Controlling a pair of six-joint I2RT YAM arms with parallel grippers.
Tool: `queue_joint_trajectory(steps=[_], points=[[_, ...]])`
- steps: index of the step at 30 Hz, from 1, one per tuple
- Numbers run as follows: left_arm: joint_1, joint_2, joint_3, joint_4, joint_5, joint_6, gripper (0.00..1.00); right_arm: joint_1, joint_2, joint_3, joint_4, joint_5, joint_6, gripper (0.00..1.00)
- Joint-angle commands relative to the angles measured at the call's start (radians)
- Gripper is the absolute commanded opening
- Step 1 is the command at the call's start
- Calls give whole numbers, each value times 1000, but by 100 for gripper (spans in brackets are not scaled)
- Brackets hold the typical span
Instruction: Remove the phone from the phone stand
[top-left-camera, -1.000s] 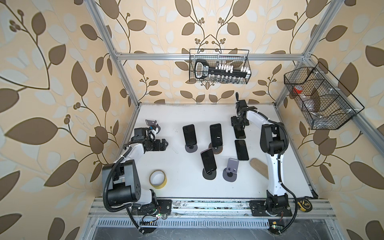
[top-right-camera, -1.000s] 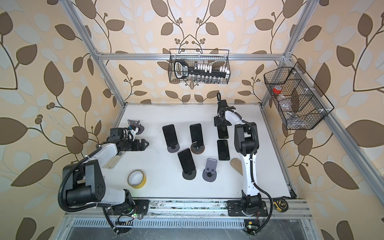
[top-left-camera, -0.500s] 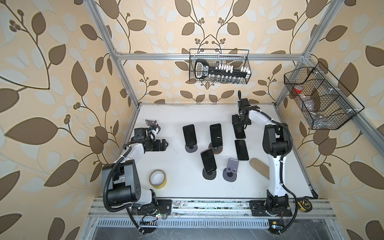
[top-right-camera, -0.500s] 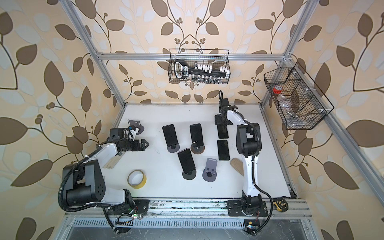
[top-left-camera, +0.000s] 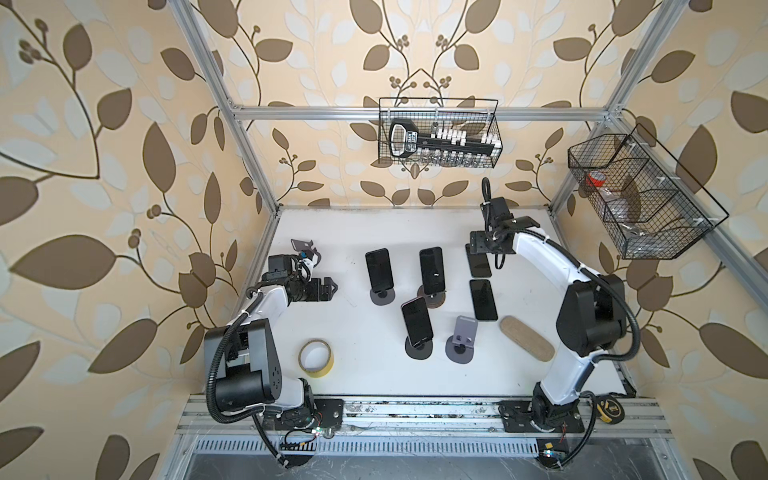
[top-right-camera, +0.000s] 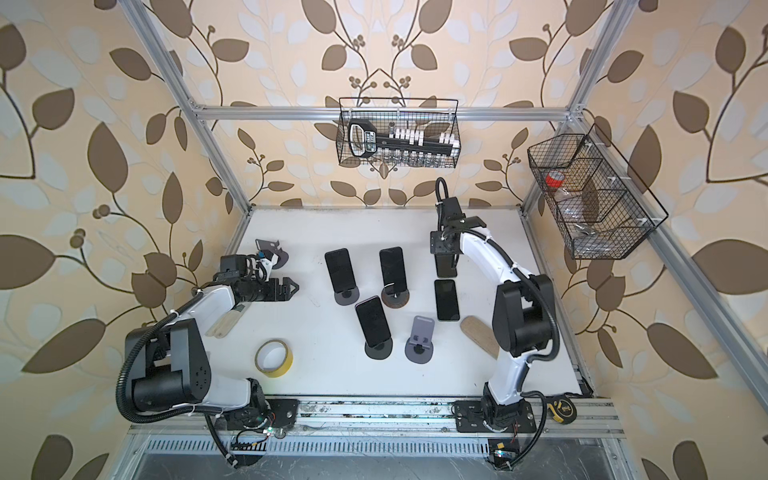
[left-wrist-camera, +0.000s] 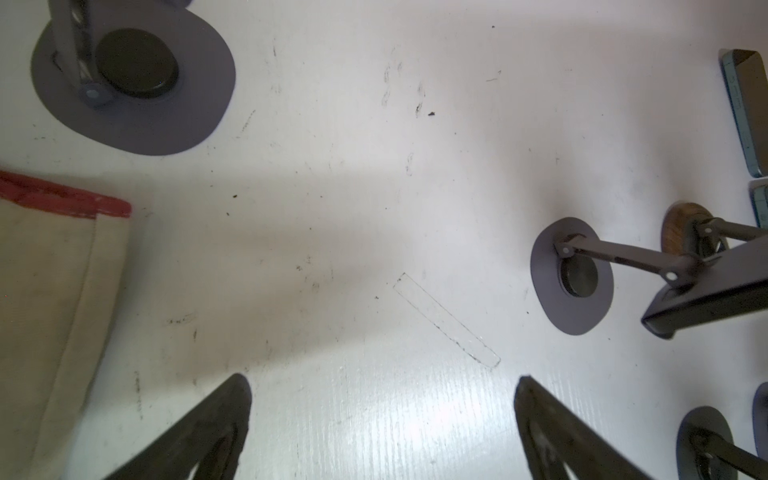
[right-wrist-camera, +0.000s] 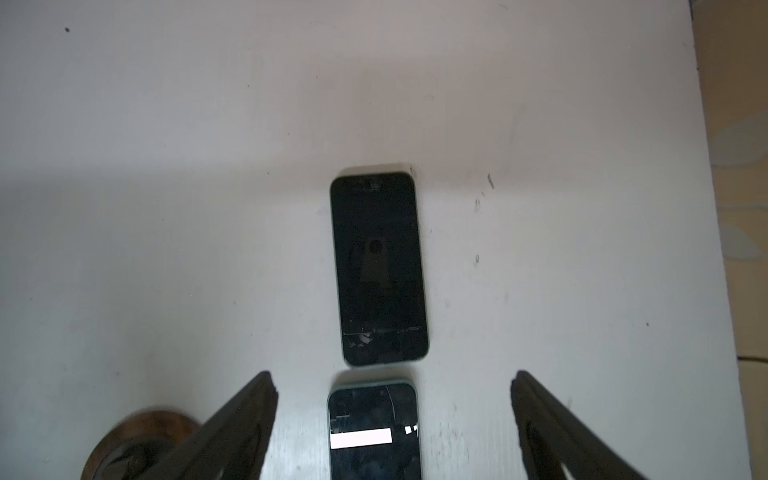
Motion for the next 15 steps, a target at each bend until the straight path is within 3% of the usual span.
queue_joint_trajectory(steps=[1,8,9,13,15], points=[[12,9,34,-5,35,15,99,43,-124,-99,-13,98,82,89],[12,9,44,-22,21,18,99,189,-394,-235,-160,178,282,96],[13,9,45,-20,20,19,99,207,-429,-266,-157,161,297,100],[12,44,53,-24,13,16,99,274,-563,-386,-107,24,425,100],[12,41,51,-24,16,18,99,322,-606,-436,-95,16,499,100]])
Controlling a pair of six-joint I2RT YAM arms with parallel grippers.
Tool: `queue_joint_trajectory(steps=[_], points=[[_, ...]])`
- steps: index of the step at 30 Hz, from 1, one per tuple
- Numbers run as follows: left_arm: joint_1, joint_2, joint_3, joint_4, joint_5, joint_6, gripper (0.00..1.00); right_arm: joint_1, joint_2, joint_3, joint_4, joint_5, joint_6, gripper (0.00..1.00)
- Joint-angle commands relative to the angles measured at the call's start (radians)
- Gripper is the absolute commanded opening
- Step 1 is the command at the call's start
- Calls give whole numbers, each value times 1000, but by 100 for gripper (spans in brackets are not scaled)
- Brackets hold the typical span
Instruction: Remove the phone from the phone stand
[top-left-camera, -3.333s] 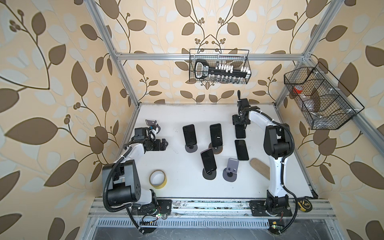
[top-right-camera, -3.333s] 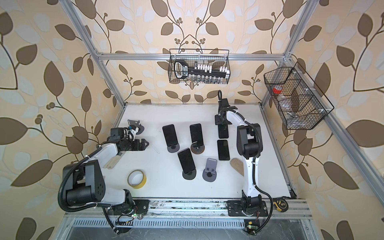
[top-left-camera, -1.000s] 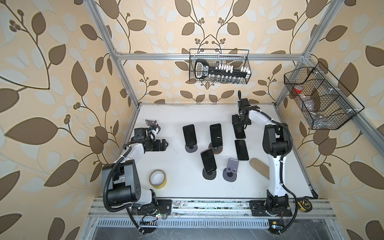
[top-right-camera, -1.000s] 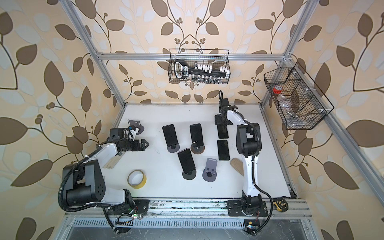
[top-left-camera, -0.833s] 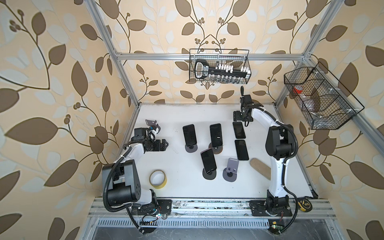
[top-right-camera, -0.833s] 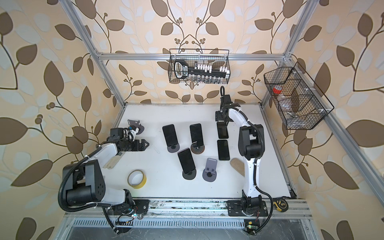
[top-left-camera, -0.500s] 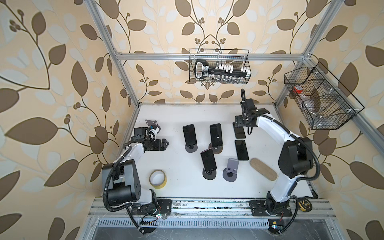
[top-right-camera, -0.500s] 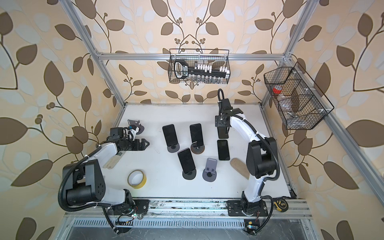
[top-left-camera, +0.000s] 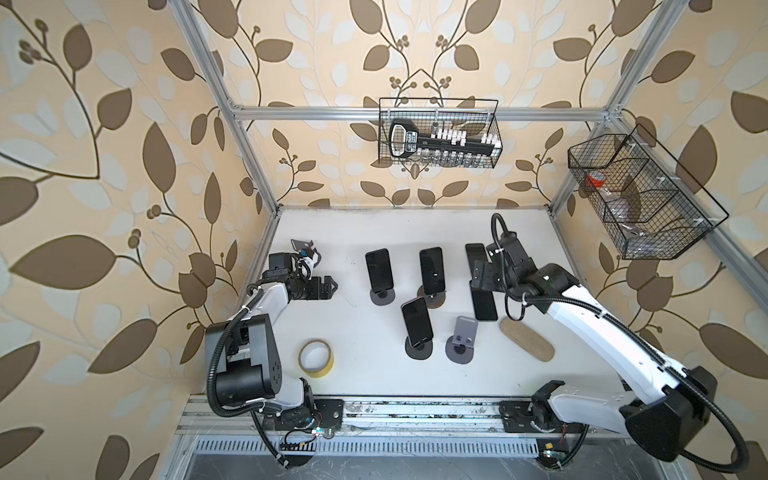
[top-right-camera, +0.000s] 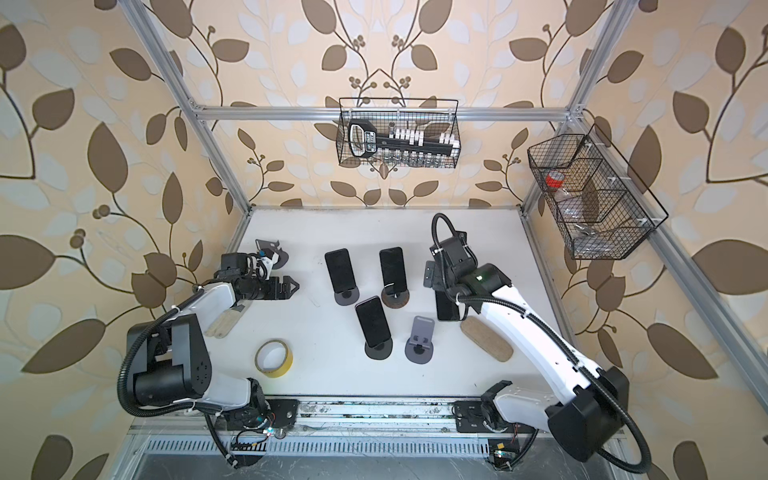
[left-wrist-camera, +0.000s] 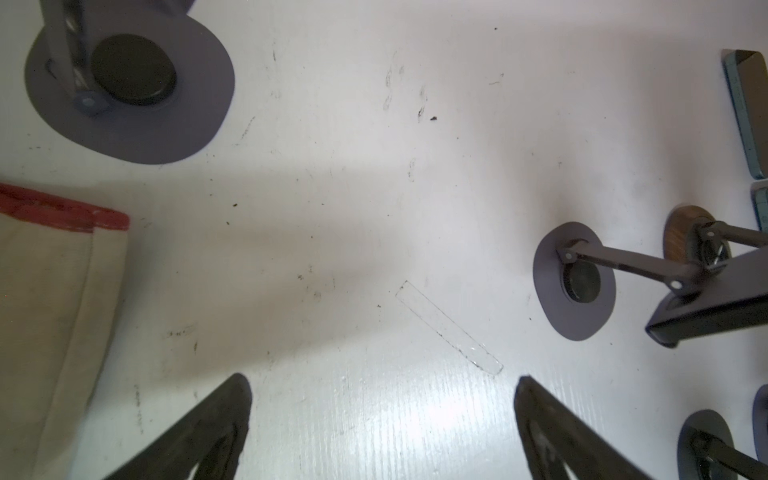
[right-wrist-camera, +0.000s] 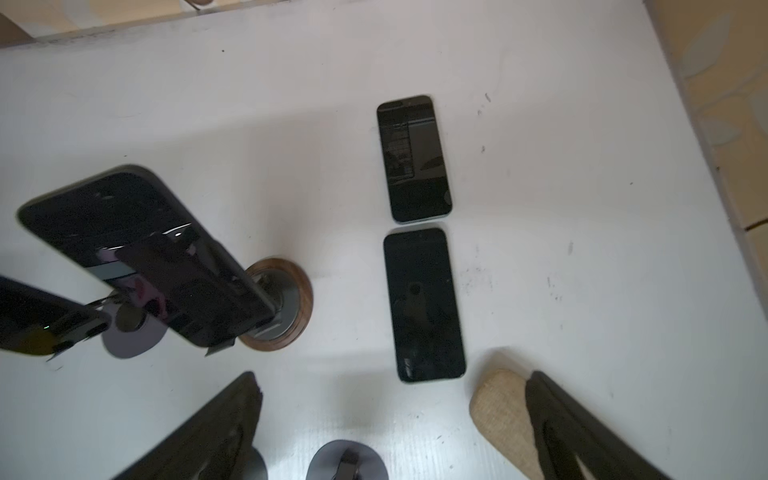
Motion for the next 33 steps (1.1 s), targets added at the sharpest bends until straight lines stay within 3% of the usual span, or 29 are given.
queue_joint_trajectory(steps=[1,6,11,17,24,33], points=[[12,-1,22,-15,17,15,99,68,-42,-82,9,-51,167,100],[12,-8,20,-19,6,17,99,151,7,-130,-5,-112,224,100],[13,-14,14,-15,8,19,99,288,91,-160,-14,-39,325,100],[13,-14,12,-17,14,20,99,299,119,-237,57,-53,382,98],[13,-15,9,-15,18,21,99,301,99,-305,123,-81,435,87],[13,-15,8,-14,21,22,99,302,98,-296,108,-75,419,79]])
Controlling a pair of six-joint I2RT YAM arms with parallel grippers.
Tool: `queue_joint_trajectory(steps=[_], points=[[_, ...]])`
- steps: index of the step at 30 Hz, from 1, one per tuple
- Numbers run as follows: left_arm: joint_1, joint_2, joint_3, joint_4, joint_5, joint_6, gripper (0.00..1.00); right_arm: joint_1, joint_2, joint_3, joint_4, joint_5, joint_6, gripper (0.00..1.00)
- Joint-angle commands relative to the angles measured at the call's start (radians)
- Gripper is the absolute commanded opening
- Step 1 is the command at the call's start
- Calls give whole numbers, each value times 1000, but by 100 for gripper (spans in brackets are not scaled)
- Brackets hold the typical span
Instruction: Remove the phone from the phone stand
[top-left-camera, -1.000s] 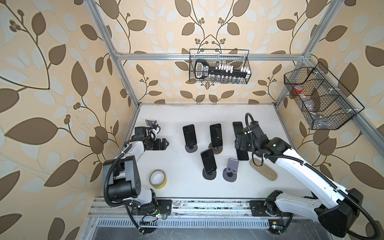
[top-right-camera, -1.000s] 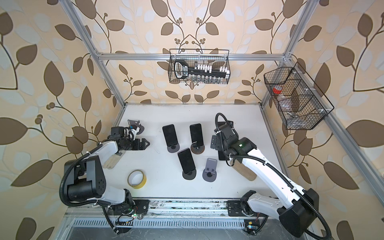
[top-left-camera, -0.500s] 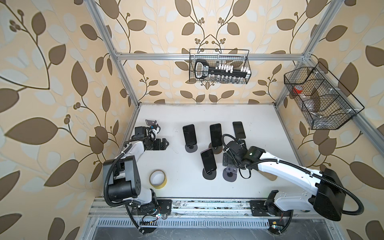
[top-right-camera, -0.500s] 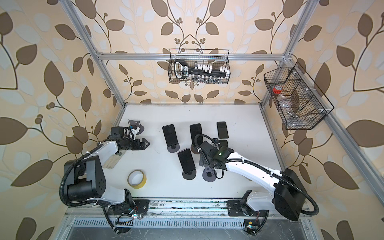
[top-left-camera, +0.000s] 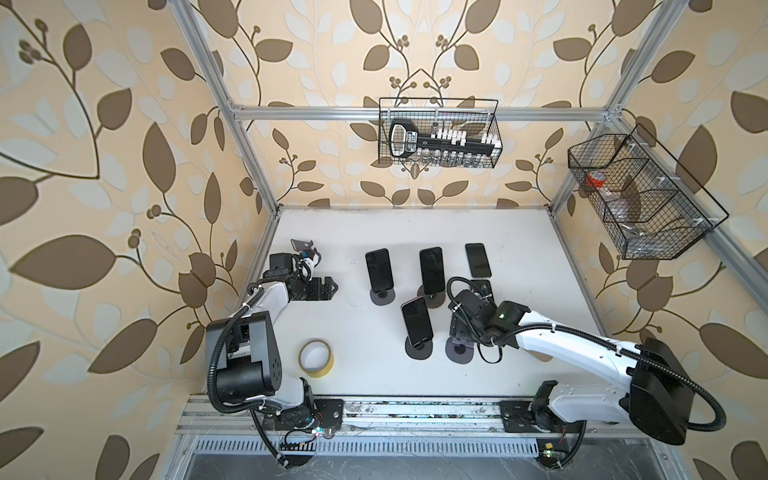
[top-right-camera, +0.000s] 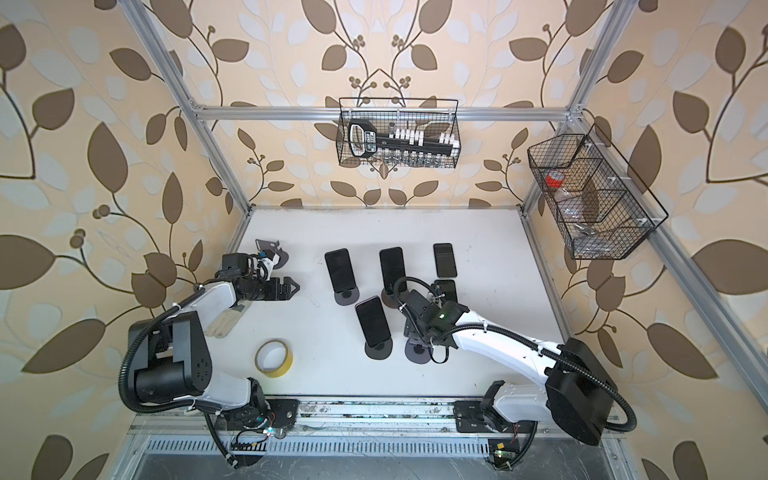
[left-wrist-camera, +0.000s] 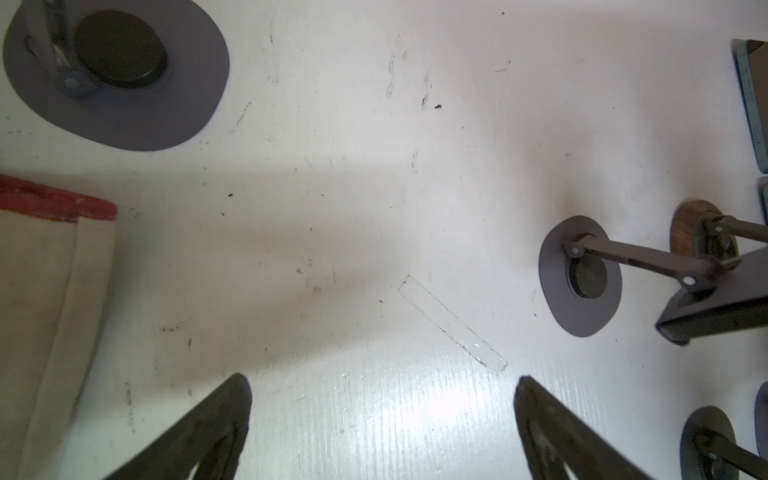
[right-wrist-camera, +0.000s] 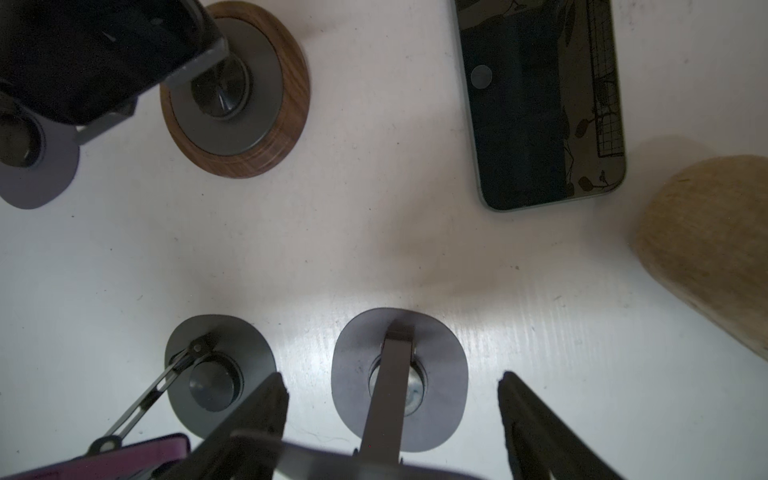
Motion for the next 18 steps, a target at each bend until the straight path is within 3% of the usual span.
queue_joint_trajectory(steps=[1,7,10,18], points=[[12,-20,8,-8,21,18,99,9,0,20,-27,-5,27,78],[12,-21,10,-7,24,17,99,29,10,36,-62,-2,41,72],[12,-20,12,-7,25,18,99,49,15,45,-66,11,59,61],[13,-20,12,-9,25,18,99,71,69,78,-101,48,50,60]])
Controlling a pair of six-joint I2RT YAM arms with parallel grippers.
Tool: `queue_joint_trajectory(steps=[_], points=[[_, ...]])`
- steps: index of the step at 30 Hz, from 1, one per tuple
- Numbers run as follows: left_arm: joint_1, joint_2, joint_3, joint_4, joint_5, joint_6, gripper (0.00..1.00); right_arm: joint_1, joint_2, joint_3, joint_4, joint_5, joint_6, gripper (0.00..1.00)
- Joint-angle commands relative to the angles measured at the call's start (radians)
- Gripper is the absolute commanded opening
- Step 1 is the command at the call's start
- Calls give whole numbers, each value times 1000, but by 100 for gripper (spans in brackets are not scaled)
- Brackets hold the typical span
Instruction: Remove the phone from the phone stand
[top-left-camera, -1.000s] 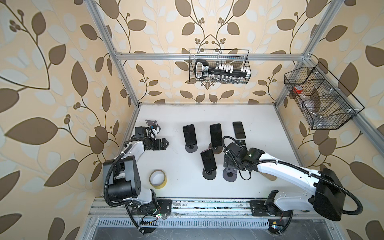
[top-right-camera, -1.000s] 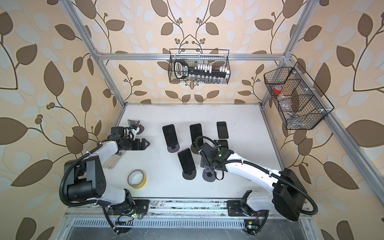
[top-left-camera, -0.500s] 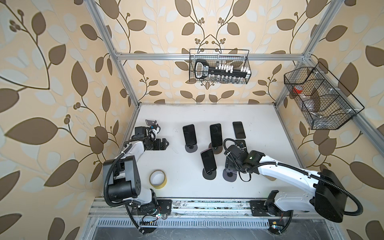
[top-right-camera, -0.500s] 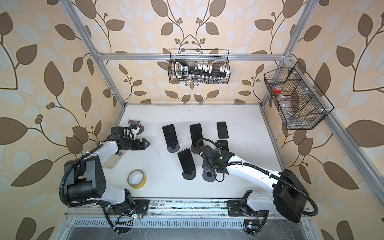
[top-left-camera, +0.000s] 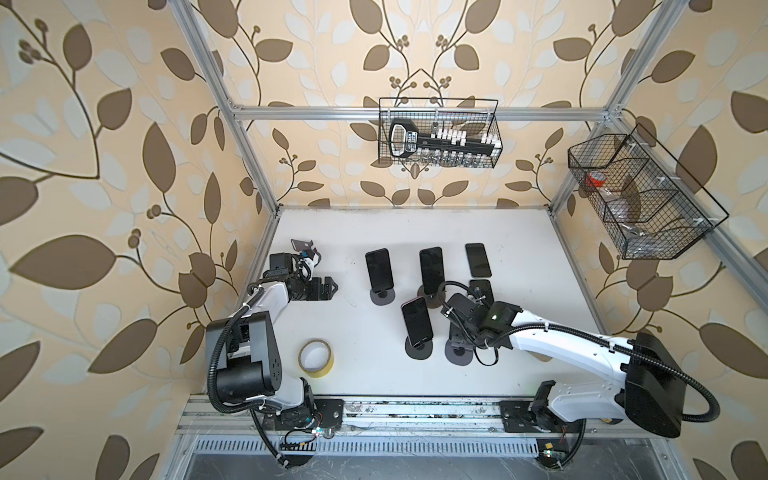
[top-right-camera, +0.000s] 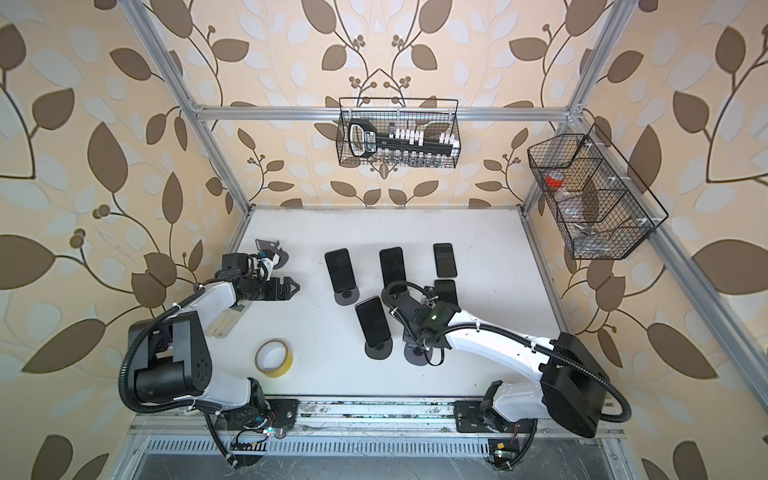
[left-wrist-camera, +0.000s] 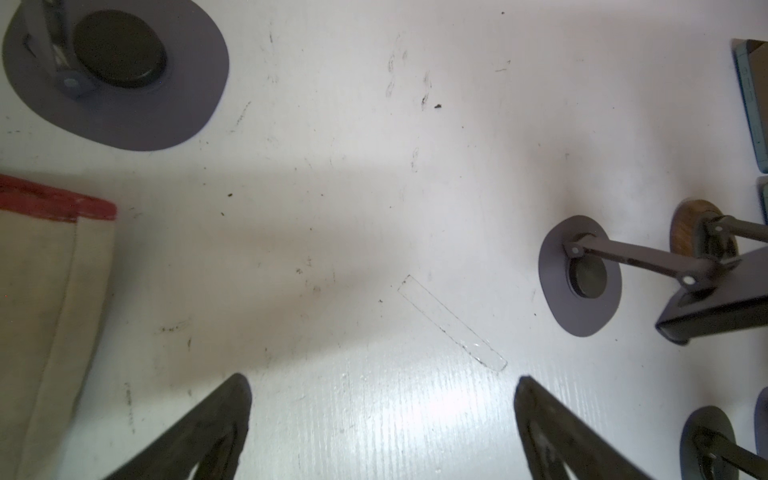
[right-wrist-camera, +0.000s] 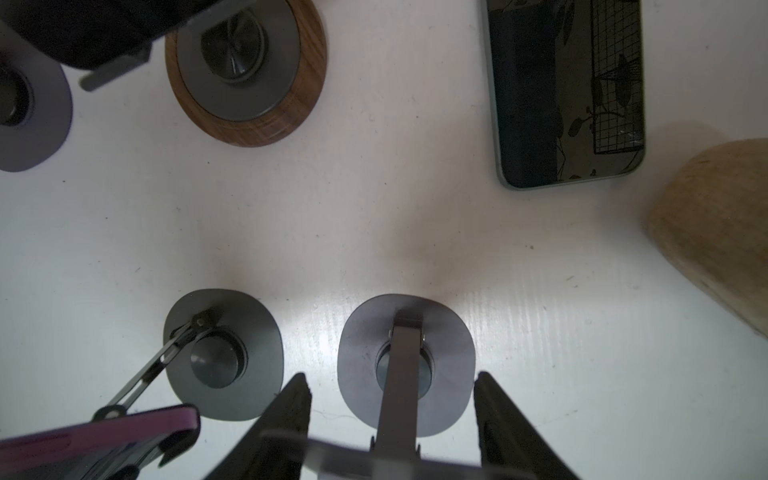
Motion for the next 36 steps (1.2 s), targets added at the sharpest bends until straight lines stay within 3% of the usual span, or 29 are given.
queue_joint_trajectory(steps=[1,8,19,27,36], points=[[12,-19,10,-8,24,18,99,7,17,30,-46,37,22,60],[12,-17,13,-11,24,16,99,-16,-40,106,-109,74,-63,60],[13,-10,18,-17,23,16,99,-263,-159,154,-92,-58,-275,60],[13,-8,16,-12,15,7,99,-448,-117,259,15,-96,-470,61],[12,-1,19,-17,18,8,99,-623,37,374,189,-128,-572,60]])
